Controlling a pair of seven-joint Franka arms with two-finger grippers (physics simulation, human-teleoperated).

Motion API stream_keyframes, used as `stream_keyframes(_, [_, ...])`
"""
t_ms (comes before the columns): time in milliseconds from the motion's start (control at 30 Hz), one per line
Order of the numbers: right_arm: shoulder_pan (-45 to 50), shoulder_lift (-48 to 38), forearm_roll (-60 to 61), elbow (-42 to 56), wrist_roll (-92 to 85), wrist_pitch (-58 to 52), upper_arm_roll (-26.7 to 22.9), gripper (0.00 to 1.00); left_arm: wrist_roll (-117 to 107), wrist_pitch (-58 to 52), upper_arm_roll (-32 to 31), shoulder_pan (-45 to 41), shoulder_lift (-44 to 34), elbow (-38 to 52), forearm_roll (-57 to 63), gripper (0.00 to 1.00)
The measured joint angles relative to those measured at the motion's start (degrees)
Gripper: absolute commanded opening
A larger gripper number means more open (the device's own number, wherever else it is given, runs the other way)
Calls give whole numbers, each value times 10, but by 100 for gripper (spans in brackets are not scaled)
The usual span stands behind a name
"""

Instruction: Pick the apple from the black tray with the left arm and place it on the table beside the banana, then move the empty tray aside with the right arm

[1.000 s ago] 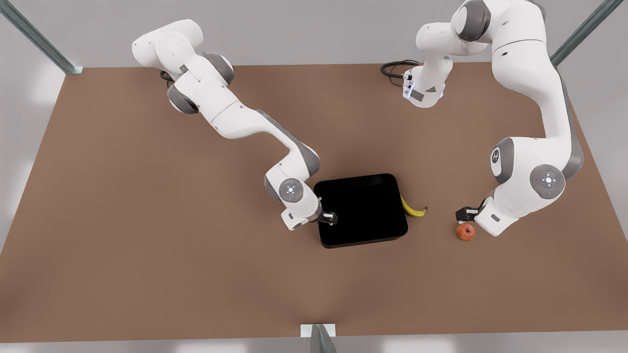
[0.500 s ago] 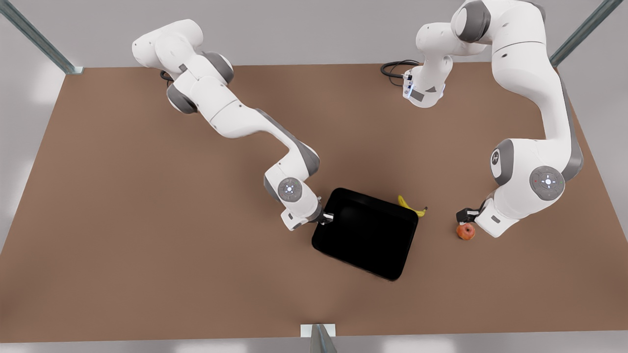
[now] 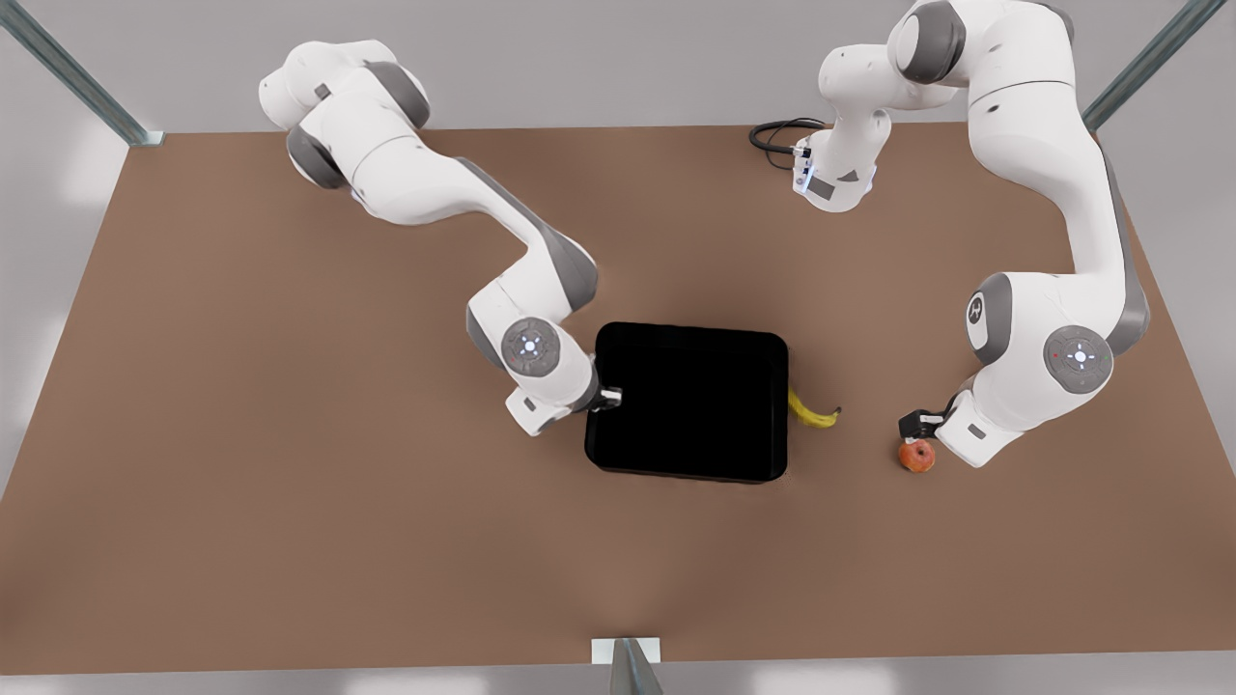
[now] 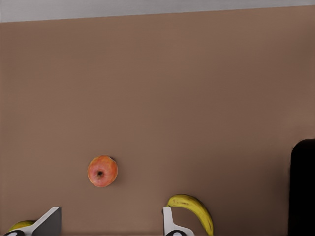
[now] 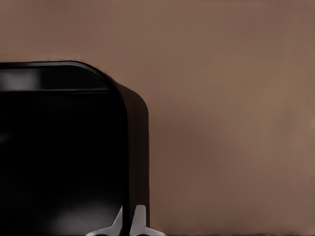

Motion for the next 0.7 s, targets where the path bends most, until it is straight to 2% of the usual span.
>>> stream_keyframes(333, [-96,-43,14,-1,-98,-190,3,18,0,0,-1,-1,-1,2,-1,100])
stream_keyframes(700, [-277,-53,2,-5,-267,-308,4,18,-11,-3,-5,-14,-4,2,-8,100])
